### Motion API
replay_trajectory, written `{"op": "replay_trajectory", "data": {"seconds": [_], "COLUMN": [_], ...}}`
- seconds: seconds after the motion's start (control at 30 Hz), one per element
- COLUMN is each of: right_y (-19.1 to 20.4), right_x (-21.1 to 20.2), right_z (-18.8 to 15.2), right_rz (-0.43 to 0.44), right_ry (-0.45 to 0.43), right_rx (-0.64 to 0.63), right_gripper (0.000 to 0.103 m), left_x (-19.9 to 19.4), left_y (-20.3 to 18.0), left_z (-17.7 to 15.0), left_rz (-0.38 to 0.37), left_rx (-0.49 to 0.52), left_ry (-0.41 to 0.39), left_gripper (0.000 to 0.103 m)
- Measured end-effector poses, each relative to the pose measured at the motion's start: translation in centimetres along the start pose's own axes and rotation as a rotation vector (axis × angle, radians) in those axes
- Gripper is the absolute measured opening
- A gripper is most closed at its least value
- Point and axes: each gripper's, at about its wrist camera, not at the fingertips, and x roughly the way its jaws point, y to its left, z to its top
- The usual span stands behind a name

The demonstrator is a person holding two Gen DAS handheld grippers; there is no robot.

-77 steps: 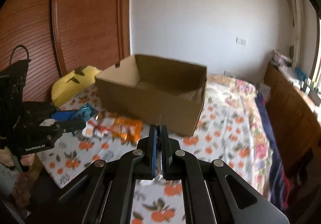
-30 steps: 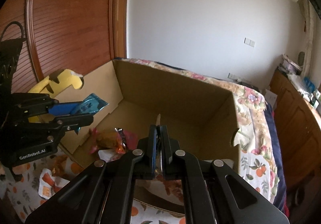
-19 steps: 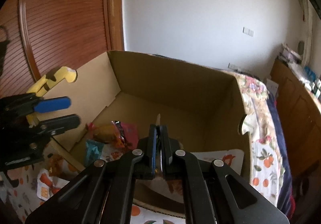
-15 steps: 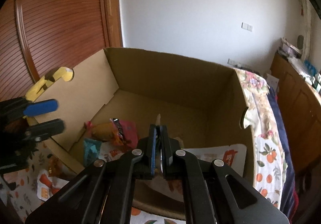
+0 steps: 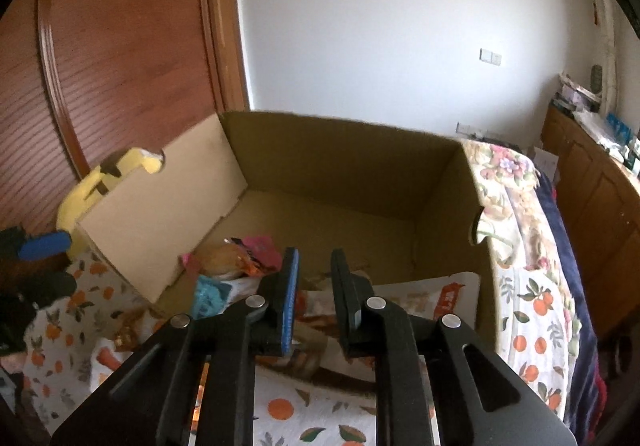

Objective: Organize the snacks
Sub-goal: 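Move both tools back to the orange pouch and white duck-neck pouch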

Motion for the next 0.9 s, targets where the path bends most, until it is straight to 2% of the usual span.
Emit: {"op": "replay_trajectory", "data": {"seconds": [0.17, 0.37, 0.5, 0.6, 0.77, 0.9], "right_y": [0.4, 0.6, -0.1, -0.6, -1.2, -1.6], "right_x": [-3.3, -6.9, -8.3, -8.6, -8.6, -8.0], "right_z": [-0.7, -3.8, -6.4, -9.0, -13.1, -15.4], "right_rz": [0.025, 0.034, 0.038, 0.044, 0.005, 0.008], "right_ry": [-0.038, -0.046, -0.026, 0.031, 0.088, 0.13], "right_rx": [0.001, 0.019, 0.05, 0.078, 0.089, 0.11], "right_gripper": [0.02, 0.024, 0.032, 0.034, 0.049, 0.067], "left_x": [-1.5, -2.0, -1.8, -1.5, -0.1, 1.3], "left_y": [-0.3, -1.3, -1.8, -2.4, -3.6, -4.4], "left_z": [-2.0, -4.8, -5.8, -6.2, -6.1, -6.1], "left_rz": [-0.011, 0.003, -0.002, -0.021, -0.058, -0.099], "left_rx": [-0.023, -0.009, 0.001, 0.019, 0.062, 0.082], "left_ry": [-0.001, 0.036, 0.059, 0.071, 0.1, 0.14], "left_gripper": [0.048, 0.048, 0.048, 0.048, 0.048, 0.048]}}
